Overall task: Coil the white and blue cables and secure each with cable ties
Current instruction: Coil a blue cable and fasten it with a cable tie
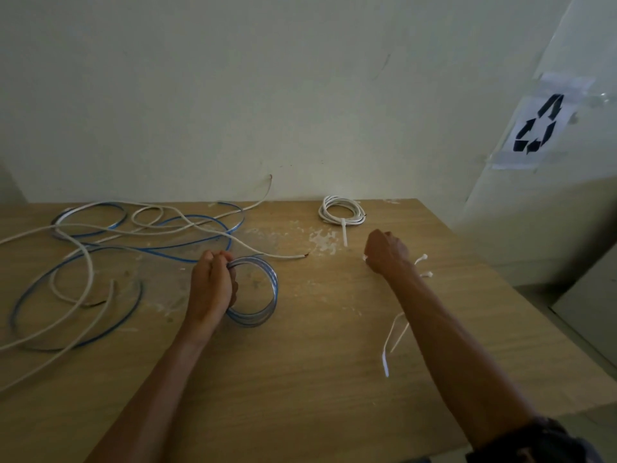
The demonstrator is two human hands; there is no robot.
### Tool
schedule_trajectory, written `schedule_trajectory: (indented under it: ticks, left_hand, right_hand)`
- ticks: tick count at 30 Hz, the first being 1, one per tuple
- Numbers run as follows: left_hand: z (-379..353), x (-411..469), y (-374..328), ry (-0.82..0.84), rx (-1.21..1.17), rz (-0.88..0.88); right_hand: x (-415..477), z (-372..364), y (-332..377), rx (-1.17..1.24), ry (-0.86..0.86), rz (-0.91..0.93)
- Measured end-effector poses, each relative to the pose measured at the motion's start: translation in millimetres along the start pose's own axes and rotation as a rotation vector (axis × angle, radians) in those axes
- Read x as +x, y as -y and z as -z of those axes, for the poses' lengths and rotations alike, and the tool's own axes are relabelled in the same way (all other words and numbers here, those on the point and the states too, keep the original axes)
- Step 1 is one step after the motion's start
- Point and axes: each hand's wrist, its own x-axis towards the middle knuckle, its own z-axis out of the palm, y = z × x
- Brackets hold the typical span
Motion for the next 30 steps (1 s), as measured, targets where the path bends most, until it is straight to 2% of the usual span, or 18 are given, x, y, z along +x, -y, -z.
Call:
schedule_trajectory:
  ticks: [4,9,13,16,19,21,23,26,30]
  left_hand:
    - [6.2,4.2,7.9,-0.055,0.028,-0.025]
    - [12.3,12.0,16.4,-0.118,0.043,-0.029]
    - [13.0,13.6,18.9,-0.111,0.049,-0.045]
    - [13.2,14.6,20.4,-0.154,0.043,-0.062]
    - [13.4,15.7,18.3,-0.241,0.026,-0.058]
    - [15.4,17.8,18.6,-0.291,-0.024,-0.026]
    - [19.0,20.8,18.0,-0.349,-0.062,-0.005]
    - [23.9,23.4,18.2,-0.41,-0.075,0.002]
    - [25.2,22.0,17.0,-0.441,-0.06,-0.011]
  right_hand:
    - [12.6,-2.5,13.8,-0.089,-0.019,0.124]
    - [29.9,-0.5,14.3,-0.174,0.093,0.161]
    - [26.4,-5.1,17.7,-0.186,-0.01,0.165]
    - [23.3,11.2,36.0,0.127,-0.176,0.252]
    - [2.7,48.2,74.6,0.582,-0.393,0.493]
    - [-24.7,67.5,102.6,0.824,-0.472,0.645]
    - [-55.6,73.2,125.8,1.011,-0.489,0.718]
    - [-91.2,57.1,146.5,1.192,-0.411,0.778]
    - [-96.8,21.6,153.7,1.275,-0.341,0.664]
